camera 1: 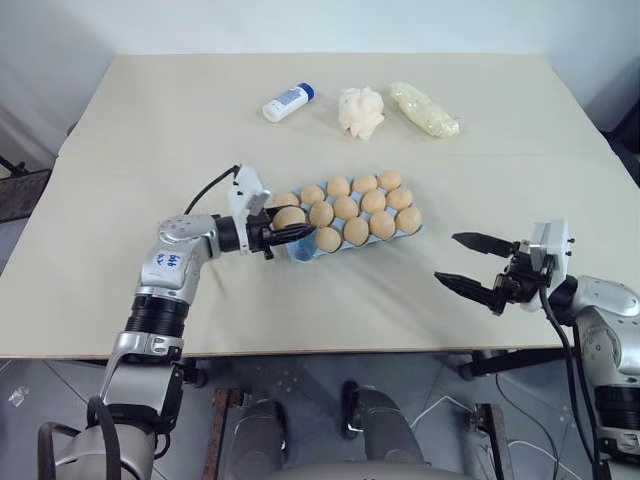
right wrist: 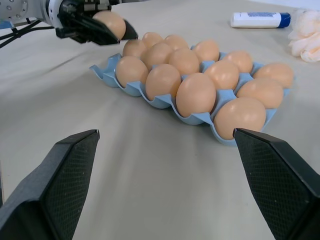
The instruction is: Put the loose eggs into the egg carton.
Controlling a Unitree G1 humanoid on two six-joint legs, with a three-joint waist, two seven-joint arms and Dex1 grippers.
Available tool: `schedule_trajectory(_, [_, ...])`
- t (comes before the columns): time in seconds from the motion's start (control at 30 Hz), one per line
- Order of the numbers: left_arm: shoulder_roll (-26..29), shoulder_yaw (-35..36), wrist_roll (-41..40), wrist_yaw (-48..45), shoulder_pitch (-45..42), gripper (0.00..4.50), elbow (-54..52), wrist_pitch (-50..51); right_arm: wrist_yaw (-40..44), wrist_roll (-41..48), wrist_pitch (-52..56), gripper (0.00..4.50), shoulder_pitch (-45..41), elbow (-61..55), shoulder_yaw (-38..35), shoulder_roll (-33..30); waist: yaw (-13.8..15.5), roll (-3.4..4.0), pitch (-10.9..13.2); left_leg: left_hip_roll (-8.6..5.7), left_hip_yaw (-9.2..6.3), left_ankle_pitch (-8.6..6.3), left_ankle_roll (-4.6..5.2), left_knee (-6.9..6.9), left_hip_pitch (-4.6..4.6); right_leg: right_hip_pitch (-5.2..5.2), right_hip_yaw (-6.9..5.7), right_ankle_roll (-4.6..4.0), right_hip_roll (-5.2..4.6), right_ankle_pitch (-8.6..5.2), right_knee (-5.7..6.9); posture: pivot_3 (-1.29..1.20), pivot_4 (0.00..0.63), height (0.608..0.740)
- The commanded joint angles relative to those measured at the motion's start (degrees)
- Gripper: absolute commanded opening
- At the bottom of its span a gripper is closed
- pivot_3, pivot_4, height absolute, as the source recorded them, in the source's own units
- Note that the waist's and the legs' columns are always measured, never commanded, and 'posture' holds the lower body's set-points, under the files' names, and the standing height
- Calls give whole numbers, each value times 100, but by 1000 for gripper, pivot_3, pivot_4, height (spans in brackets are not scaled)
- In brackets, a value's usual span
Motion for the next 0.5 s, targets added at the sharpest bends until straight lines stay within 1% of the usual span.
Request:
schedule_trajectory(0.03, [12,-39,38,-12,-153,1711,-133,13,-69,105,-101,4500,63,-255,-218,-25,2,0,0,0,0,0,0,1,0,0,0,0,0,0,0,0,150,740])
schedule_trajectory(0.07, [35,-75,73,-15,-151,2249,-143,36,-82,108,-101,4500,81,-270,-226,-22,3,0,0,0,0,0,0,2,0,0,1,0,0,0,0,0,150,740])
schedule_trajectory(0.1, [43,-93,93,-10,-155,2411,-151,68,-89,113,-102,4500,92,-277,-229,-22,4,0,0,0,0,0,0,2,0,0,2,0,0,0,0,0,150,740])
schedule_trajectory(0.17, [28,-83,112,45,-151,2951,-207,121,-104,119,-101,4500,116,-298,-233,-21,5,0,0,0,0,0,1,2,0,1,2,0,0,0,0,0,150,740])
schedule_trajectory(0.2, [21,-76,111,58,-151,3327,-225,139,-111,122,-100,4500,123,-305,-233,-21,6,0,0,0,0,1,1,2,0,1,2,0,0,0,0,0,150,740])
schedule_trajectory(0.23, [15,-45,85,64,-155,3578,-263,136,-122,126,-97,4500,128,-314,-234,-19,5,0,0,0,-1,0,1,2,0,1,2,0,0,0,0,0,150,740])
schedule_trajectory(0.3, [55,40,1,61,-185,4266,-367,220,-136,125,-101,4500,123,-307,-233,-16,4,0,0,0,-1,1,1,2,0,1,2,0,0,0,0,0,150,740])
schedule_trajectory(0.33, [76,74,-23,55,-196,4486,-403,228,-137,126,-102,4500,115,-299,-232,-18,4,0,0,0,-1,1,1,2,0,1,2,0,0,0,0,0,150,740])
schedule_trajectory(0.5, [142,459,-311,94,-241,4486,-560,340,-131,120,-108,4500,22,-239,-203,-25,3,0,0,0,-1,1,1,2,0,0,2,0,0,0,0,0,150,740])
